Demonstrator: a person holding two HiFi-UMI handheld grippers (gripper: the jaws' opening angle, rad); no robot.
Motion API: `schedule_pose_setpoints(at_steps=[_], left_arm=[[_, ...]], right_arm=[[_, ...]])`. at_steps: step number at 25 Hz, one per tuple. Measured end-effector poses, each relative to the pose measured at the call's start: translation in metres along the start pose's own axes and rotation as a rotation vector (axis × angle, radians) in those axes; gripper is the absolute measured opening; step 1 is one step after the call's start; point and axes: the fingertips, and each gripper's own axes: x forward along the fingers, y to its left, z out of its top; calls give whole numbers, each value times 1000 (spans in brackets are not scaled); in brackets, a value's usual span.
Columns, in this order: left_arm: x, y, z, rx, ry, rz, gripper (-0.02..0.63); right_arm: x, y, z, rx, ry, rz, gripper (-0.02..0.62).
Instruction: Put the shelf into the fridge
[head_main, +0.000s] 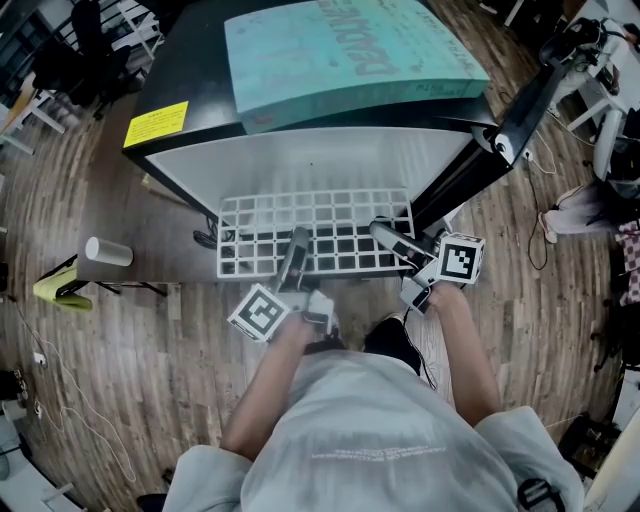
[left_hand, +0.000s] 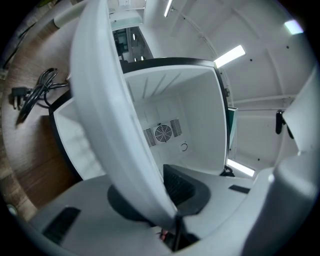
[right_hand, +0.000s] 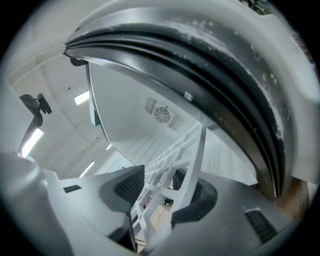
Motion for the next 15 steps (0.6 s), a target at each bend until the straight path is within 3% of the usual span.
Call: schedule_pose_setpoints(at_steps=[3,10,12,13,15], left_arm=[[0,2,2,14,7,10,63],[4,0,5,-70,-18,-23,57],[5,0,5,-82,-19,-23,57],[5,0,5,-81,-19,-22,55],[5,0,6,-77,-17,-23,55]], right_arm=[[-9,7,-6,-3,-5,40,184],[-41,1,-34,128,-89,71,202],[-43,4,-37,122,-94,70,201],[-43,7,-37,111,-89,74,190],[-41,12,-36,96,-70,70,107]])
